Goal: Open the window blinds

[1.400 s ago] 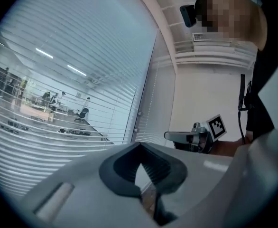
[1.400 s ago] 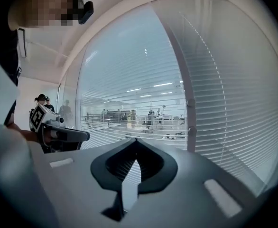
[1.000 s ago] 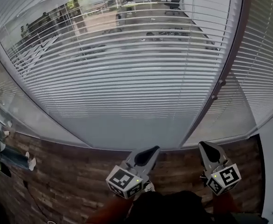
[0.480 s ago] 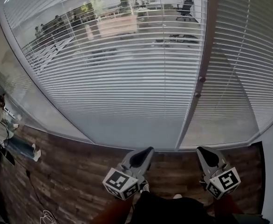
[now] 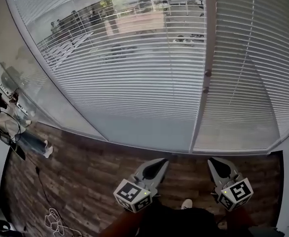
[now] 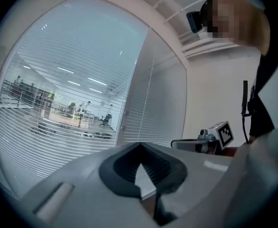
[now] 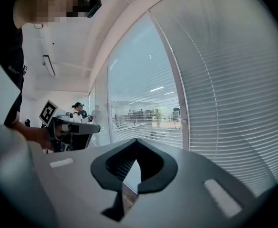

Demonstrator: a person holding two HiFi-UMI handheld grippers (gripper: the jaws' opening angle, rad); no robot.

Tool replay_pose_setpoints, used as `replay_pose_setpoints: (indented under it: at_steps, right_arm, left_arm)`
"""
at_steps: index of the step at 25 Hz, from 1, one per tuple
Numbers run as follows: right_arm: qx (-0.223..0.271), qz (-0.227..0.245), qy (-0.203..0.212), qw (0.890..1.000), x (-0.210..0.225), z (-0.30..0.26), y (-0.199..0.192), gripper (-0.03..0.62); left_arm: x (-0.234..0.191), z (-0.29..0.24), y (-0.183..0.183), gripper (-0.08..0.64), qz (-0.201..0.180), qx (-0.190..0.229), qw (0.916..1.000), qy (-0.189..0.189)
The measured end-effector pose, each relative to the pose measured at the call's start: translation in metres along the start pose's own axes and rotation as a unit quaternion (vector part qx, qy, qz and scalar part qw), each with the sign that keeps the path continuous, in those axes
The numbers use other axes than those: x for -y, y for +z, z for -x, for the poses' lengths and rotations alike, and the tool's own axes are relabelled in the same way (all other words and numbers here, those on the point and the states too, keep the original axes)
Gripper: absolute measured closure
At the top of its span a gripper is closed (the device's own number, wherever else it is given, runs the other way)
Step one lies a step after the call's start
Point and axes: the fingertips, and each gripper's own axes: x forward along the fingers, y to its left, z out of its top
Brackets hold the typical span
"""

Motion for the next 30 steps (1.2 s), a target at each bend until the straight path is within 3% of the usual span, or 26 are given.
replay_pose_setpoints:
  at_steps: [7,17,21,30]
  right_arm:
    - [0.016,-0.004,-0.017,1.000,-0.004,0.000,0.006,0.568]
    - [0.034,0.000,-0.054,0.998,-0.022,-0.041,-0.013,0.568]
    - [0.031,0.007,-0.058,0.998,-0.035,-0.043,0.004,0.568]
    - [0.002,0.031,-0.071,0.997,-0.043,-0.054,0.007,0.569]
  left_arm:
    - [0.002,-0.003,0.007,0.560,-0.020,-0.001,0.9994,-0.027]
    - [-0.051,0.005,0.004,0.560,-0.041,-0.008,0.9973,-0.060]
    - [-0.055,0.014,0.023,0.560,-0.037,-0.004,0.9973,-0.064]
    - [-0.064,0.015,0.025,0.560,-0.022,0.002,0.9969,-0.076]
